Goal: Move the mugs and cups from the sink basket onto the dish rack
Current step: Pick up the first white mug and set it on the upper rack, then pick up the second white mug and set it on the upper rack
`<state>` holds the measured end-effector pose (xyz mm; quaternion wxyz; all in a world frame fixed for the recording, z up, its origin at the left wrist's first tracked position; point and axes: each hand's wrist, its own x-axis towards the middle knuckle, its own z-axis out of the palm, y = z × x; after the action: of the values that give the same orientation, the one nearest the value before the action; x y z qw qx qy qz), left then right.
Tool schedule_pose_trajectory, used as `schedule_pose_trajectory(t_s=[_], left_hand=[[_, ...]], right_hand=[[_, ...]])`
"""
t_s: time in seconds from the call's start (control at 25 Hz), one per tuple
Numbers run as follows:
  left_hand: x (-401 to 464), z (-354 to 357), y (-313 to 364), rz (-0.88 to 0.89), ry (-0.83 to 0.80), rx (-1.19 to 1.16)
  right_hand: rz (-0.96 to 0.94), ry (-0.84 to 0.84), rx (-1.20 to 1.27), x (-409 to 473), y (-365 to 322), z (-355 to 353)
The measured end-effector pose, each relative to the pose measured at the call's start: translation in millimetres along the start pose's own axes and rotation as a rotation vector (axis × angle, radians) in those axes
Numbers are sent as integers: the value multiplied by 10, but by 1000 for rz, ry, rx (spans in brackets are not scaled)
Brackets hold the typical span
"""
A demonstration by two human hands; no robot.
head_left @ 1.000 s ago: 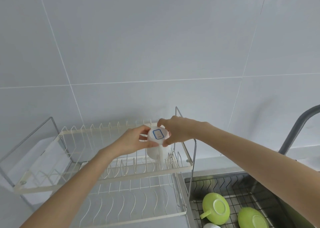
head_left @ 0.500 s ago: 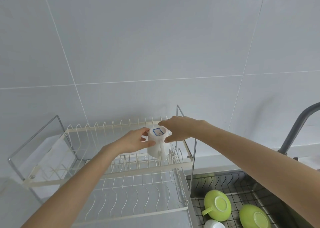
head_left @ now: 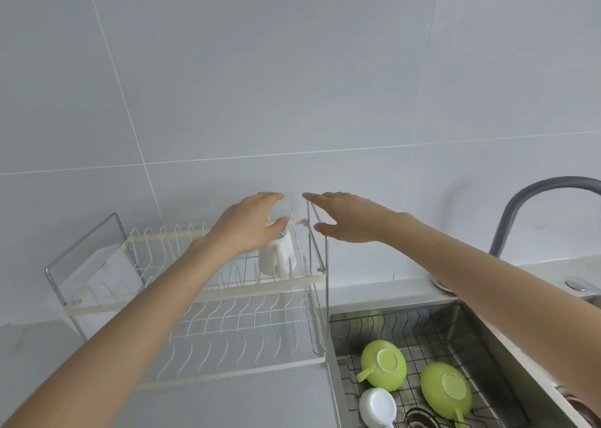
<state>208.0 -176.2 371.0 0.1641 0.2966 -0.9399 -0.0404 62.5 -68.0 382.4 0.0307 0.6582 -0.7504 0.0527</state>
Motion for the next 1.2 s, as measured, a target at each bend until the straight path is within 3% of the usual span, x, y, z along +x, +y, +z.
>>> schedule_pose_trajectory(t_s=[0.16,0.48,1.2], left_hand=[[-109,61,449,84,78,24],[-79,475,1078,121,14,0],[-228,2261,1398,-206,-568,-42]], right_hand=[[22,42,3,-370,193,29],[105,-63,19,-809,746,217],[219,-349,292,-1105,1573,1901]])
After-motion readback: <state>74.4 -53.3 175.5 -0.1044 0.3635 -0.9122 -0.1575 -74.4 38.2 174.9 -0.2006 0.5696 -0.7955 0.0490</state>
